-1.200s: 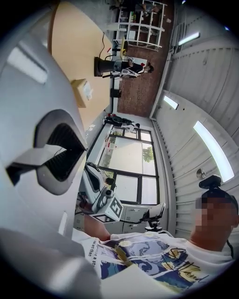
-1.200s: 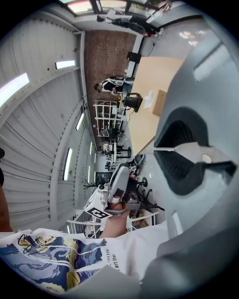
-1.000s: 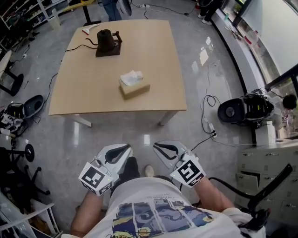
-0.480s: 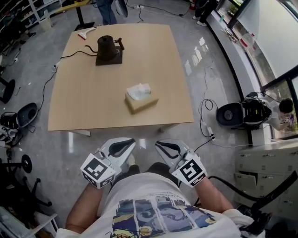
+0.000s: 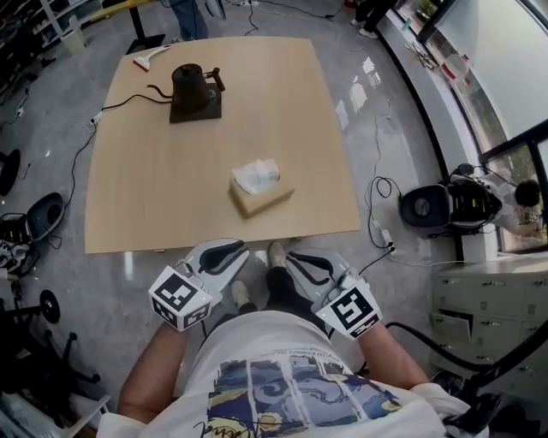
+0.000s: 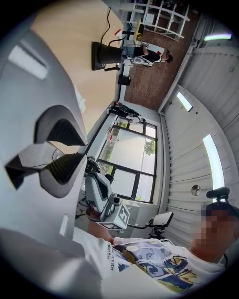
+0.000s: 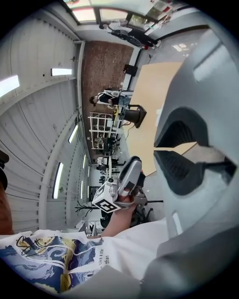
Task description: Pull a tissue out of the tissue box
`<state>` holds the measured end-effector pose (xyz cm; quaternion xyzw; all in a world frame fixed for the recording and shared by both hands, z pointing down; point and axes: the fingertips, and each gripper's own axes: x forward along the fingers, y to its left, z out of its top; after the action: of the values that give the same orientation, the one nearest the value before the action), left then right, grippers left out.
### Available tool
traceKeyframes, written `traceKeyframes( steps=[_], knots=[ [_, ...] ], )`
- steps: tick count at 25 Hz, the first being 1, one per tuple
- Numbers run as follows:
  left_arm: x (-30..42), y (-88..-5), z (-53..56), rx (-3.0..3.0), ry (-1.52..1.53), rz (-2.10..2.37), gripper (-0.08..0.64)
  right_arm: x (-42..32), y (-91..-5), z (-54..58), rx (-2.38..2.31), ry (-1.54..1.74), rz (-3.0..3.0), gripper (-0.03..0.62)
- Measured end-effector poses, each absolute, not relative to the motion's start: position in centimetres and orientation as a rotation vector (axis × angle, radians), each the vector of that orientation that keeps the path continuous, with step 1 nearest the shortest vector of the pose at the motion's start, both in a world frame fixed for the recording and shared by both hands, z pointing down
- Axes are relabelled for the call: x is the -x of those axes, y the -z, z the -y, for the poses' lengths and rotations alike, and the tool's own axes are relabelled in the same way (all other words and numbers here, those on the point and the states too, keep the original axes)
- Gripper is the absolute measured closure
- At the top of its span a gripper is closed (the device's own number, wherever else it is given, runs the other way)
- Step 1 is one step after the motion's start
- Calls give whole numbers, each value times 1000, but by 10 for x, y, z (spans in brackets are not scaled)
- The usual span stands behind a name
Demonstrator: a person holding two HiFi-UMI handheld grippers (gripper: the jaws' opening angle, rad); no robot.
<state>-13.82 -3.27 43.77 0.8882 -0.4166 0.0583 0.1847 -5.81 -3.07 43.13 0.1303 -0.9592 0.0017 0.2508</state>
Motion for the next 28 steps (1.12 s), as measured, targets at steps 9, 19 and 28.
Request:
traceKeyframes(
  steps=[9, 19, 28],
  knots=[
    [164, -478, 119, -2332, -208, 1229, 469, 51, -437, 108, -317, -24, 2618, 571],
    [206, -542, 208, -2140, -270, 1270, 392, 42, -448, 182, -266, -46, 2610, 571],
    [217, -602, 244, -1993, -267, 1191, 321, 23, -459, 218, -251, -73, 2594, 571]
  ],
)
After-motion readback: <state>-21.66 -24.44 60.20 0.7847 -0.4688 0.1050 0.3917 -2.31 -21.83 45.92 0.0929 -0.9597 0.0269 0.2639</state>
